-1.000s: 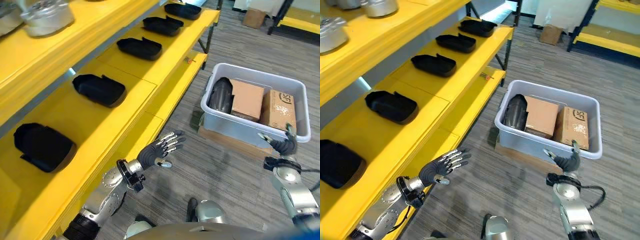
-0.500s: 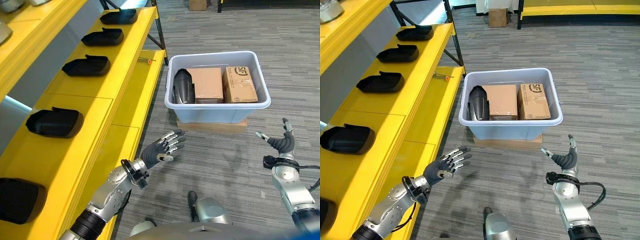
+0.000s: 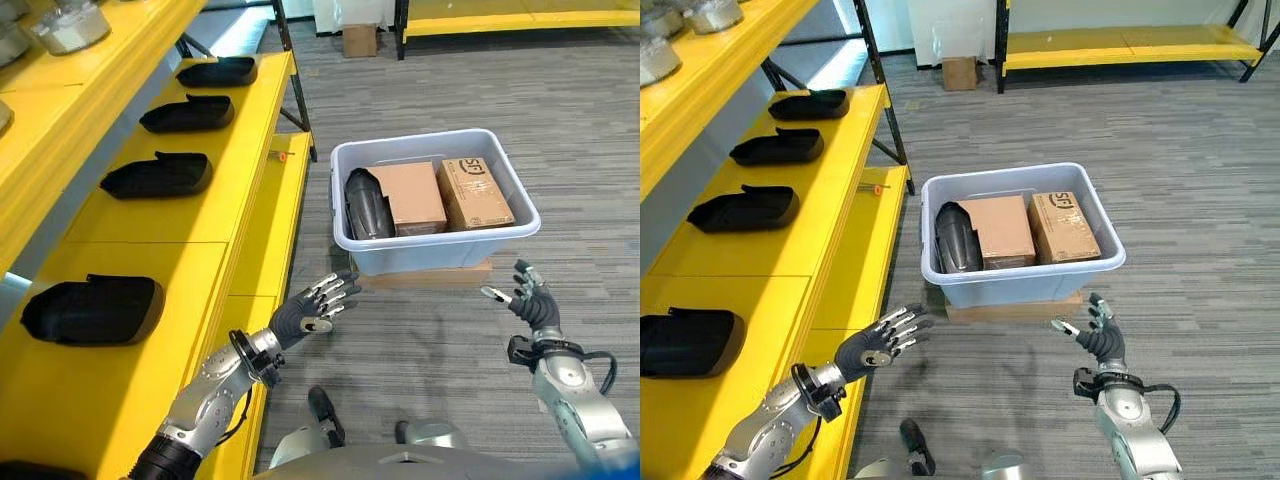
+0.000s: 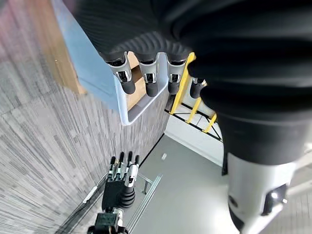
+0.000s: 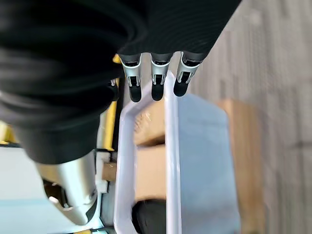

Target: Move parts from the plastic box to the shelf.

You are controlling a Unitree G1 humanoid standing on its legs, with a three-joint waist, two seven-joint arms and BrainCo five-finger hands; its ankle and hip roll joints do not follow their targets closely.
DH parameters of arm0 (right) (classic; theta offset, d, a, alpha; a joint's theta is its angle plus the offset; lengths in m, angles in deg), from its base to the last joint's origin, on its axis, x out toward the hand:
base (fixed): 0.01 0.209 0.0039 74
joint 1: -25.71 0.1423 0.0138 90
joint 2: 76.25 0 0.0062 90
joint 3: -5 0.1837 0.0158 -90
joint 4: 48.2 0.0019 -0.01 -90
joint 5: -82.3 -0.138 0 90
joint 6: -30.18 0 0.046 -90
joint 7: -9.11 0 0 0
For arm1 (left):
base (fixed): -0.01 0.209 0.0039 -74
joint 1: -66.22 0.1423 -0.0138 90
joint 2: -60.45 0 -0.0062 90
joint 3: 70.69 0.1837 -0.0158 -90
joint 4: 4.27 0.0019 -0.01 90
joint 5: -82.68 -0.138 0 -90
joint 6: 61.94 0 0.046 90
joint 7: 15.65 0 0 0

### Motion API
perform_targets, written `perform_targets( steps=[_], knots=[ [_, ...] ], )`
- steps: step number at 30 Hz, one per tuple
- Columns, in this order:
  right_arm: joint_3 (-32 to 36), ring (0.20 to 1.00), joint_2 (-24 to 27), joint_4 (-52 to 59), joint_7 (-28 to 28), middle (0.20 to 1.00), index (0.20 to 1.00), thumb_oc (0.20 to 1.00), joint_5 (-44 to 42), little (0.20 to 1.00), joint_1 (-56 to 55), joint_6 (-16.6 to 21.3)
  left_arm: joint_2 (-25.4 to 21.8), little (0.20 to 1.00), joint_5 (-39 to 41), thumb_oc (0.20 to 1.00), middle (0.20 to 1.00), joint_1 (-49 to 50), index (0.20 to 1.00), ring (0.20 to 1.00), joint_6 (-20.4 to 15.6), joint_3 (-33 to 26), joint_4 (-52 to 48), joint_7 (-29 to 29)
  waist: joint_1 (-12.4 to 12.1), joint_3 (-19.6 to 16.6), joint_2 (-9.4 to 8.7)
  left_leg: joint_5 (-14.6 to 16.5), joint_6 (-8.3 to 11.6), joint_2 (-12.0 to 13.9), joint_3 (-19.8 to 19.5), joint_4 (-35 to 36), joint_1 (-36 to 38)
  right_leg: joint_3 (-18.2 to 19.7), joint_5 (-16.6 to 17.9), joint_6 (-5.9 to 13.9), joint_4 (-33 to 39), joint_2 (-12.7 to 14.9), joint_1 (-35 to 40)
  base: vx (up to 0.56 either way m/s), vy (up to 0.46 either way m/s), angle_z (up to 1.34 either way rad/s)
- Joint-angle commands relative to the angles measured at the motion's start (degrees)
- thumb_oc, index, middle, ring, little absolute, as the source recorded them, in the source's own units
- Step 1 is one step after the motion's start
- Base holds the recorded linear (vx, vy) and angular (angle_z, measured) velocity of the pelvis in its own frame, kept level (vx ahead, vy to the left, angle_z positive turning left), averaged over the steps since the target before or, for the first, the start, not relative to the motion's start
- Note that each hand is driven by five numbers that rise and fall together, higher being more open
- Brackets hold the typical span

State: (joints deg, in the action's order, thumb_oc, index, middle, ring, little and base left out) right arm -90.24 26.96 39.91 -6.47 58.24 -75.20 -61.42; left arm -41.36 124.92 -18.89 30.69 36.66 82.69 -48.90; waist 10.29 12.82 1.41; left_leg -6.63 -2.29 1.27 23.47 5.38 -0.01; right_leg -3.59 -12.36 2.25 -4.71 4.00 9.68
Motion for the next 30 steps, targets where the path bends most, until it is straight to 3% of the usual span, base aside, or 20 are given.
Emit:
perform_targets(
  steps=[1,4,5,7,8,10,11,12,14,15,17,18,19,21,25,26,30],
  knots=[
    [-0.54,1.000,-0.43,2.24,1.13,1.000,1.000,1.000,0.15,1.000,4.74,2.87,-0.78,1.000,-2.54,1.000,1.000,-0.05,1.000,1.000,-4.19,-1.73,-0.87,1.43,-0.77,-2.87,-0.41,3.04,4.30,2.86,1.71,-2.86,-0.08,-6.89,4.93,1.09,0.29,-1.81,-2.05,0.10,0.079,-0.02],
    [-1.97,1.000,-1.61,1.64,0.19,1.000,1.000,1.000,-1.38,1.000,7.10,1.23,-1.06,1.000,-2.17,1.000,1.000,-0.12,1.000,1.000,-5.22,-1.72,-0.25,0.89,-1.86,-3.79,-0.90,3.91,2.60,1.34,3.19,-1.88,-0.03,-8.17,2.47,0.96,-2.44,-3.32,-1.98,0.16,0.089,-0.03],
    [-2.94,1.000,-3.14,0.62,0.04,1.000,1.000,1.000,-1.58,1.000,9.11,0.80,-0.90,1.000,-3.42,1.000,1.000,-0.96,1.000,1.000,-4.94,-1.55,-0.32,-0.09,-2.92,-3.67,-1.42,4.88,1.02,0.55,4.15,-1.43,0.65,-10.43,2.71,2.09,-9.97,-3.82,-4.33,0.16,0.059,-0.05],
    [-3.76,1.000,-3.96,-0.19,-0.09,1.000,1.000,1.000,-1.05,1.000,10.50,0.94,-0.89,1.000,-4.24,1.000,1.000,-1.48,1.000,1.000,-4.74,-1.20,-0.33,-0.11,-3.32,-3.44,-1.58,5.37,0.36,0.20,4.52,-0.90,1.45,-11.38,3.88,3.25,-13.85,-3.52,-6.28,0.13,0.011,-0.23],
    [-5.39,1.000,-5.05,-1.12,0.03,1.000,1.000,1.000,-0.68,1.000,12.48,1.03,-1.33,1.000,-4.47,1.000,1.000,-1.79,1.000,1.000,-4.91,-0.60,-0.99,0.72,-4.30,-2.88,-1.57,5.96,-0.12,0.26,5.34,-0.81,2.53,-13.86,5.67,5.02,-17.21,-0.93,-8.28,0.14,-0.065,-0.45],
    [-6.61,1.000,-5.57,-2.27,1.54,1.000,1.000,1.000,0.47,1.000,13.73,2.01,-1.32,1.000,-4.12,1.000,1.000,-2.71,1.000,1.000,-5.45,0.40,-1.71,3.93,-5.18,-2.18,-1.20,5.73,0.39,0.96,4.74,-1.53,3.88,-15.60,6.49,4.88,-11.97,3.05,-7.85,0.18,-0.206,-0.58],
    [-6.90,1.000,-5.45,-2.02,1.67,1.000,1.000,1.000,0.96,1.000,13.80,2.54,-1.21,1.000,-3.63,1.000,1.000,-3.39,1.000,1.000,-5.69,0.85,-2.02,4.41,-5.18,-2.18,-1.02,5.56,0.80,1.23,4.29,-1.57,4.40,-15.37,8.05,5.25,-9.39,4.71,-7.96,0.24,-0.457,-0.40],
    [-7.13,1.000,-5.50,-0.49,1.04,1.000,1.000,1.000,2.05,1.000,12.88,2.45,-1.21,1.000,-3.66,1.000,1.000,-4.48,1.000,1.000,-7.27,1.64,-3.05,5.19,-4.89,-2.07,-0.83,6.04,1.89,2.30,3.81,-0.88,6.67,-14.37,18.08,8.23,-2.86,11.45,-10.03,0.20,-0.446,-0.15],
    [-7.39,1.000,-6.01,-0.17,0.71,1.000,1.000,1.000,3.54,1.000,12.78,2.28,-1.45,1.000,-2.92,1.000,1.000,-5.02,1.000,1.000,-7.85,2.27,-3.91,6.57,-4.46,-1.57,-1.14,7.51,2.42,3.22,4.14,-0.76,8.09,-13.11,25.14,10.65,-0.44,15.41,-12.94,0.16,-0.426,0.04],
    [-7.44,1.000,-6.40,0.06,0.71,1.000,1.000,1.000,4.34,1.000,12.72,2.55,-1.60,1.000,-2.87,1.000,1.000,-5.39,1.000,1.000,-8.46,2.61,-4.05,6.61,-4.04,-1.27,-1.25,8.35,2.59,3.96,4.19,-0.75,8.65,-11.99,26.66,11.57,-0.35,16.70,-14.46,0.13,-0.392,0.00],
    [-7.06,1.000,-6.54,0.97,0.01,1.000,1.000,1.000,4.83,1.000,12.21,2.02,-1.41,1.000,-3.58,1.000,1.000,-5.82,1.000,1.000,-8.48,3.54,-4.00,5.68,-3.54,-1.52,-1.25,7.93,3.70,5.80,4.01,-1.19,8.40,-11.76,23.42,11.61,1.17,15.55,-13.02,0.20,-0.540,0.27],
    [-6.80,1.000,-5.94,1.52,-0.22,1.000,1.000,1.000,4.24,1.000,11.63,0.66,-1.03,1.000,-4.61,1.000,1.000,-5.65,1.000,1.000,-8.26,4.14,-4.56,5.32,-3.57,-2.21,-1.43,7.92,4.72,7.50,2.82,-3.65,7.25,-11.92,20.36,10.41,2.72,13.46,-11.01,0.26,-0.600,0.81],
    [-6.82,1.000,-5.68,1.53,0.18,1.000,1.000,1.000,4.11,1.000,11.53,0.39,-0.92,1.000,-4.71,1.000,1.000,-5.45,1.000,1.000,-8.18,4.19,-4.69,5.66,-3.61,-2.36,-1.52,7.89,4.90,7.71,2.78,-4.00,7.29,-12.01,19.75,10.20,2.88,13.08,-10.56,0.26,-0.546,1.01],
    [-6.83,1.000,-4.14,1.49,4.13,1.000,1.000,1.000,5.25,1.000,10.88,-0.51,-0.93,1.000,-3.73,1.000,1.000,-4.65,1.000,1.000,-7.44,3.65,-5.18,5.76,-3.62,-3.01,-1.88,8.31,5.67,8.76,2.44,-5.95,7.28,-12.38,16.82,9.37,2.93,11.29,-8.99,0.20,-0.355,0.24],
    [-7.95,1.000,-0.89,-0.11,7.67,1.000,1.000,1.000,3.82,1.000,11.56,-0.02,-1.15,1.000,-3.84,1.000,1.000,-3.25,1.000,1.000,-7.06,2.80,-4.71,4.10,-3.86,-3.84,-2.42,9.25,6.79,10.75,2.56,-9.64,7.52,-13.99,13.75,6.56,3.15,8.63,-6.21,0.20,-0.374,-0.08],
    [-6.97,1.000,0.00,-1.50,6.35,1.000,1.000,1.000,1.40,1.000,12.16,0.43,-1.25,1.000,-3.11,1.000,1.000,-2.69,1.000,1.000,-6.55,1.91,-4.77,4.04,-4.02,-4.08,-2.58,8.45,7.55,12.08,2.11,-12.91,6.74,-14.78,12.40,4.93,3.00,7.08,-5.43,0.21,-0.475,-0.05],
    [-4.21,1.000,1.41,-2.42,5.02,1.000,1.000,1.000,4.46,1.000,11.84,1.29,-1.07,1.000,-1.71,1.000,1.000,-2.36,1.000,1.000,-5.72,0.00,-5.10,5.66,-3.48,-3.94,-2.76,6.54,8.21,13.75,2.53,-17.66,5.52,-15.31,10.26,2.39,2.07,4.77,-5.01,0.12,-0.326,0.02]
  ],
)
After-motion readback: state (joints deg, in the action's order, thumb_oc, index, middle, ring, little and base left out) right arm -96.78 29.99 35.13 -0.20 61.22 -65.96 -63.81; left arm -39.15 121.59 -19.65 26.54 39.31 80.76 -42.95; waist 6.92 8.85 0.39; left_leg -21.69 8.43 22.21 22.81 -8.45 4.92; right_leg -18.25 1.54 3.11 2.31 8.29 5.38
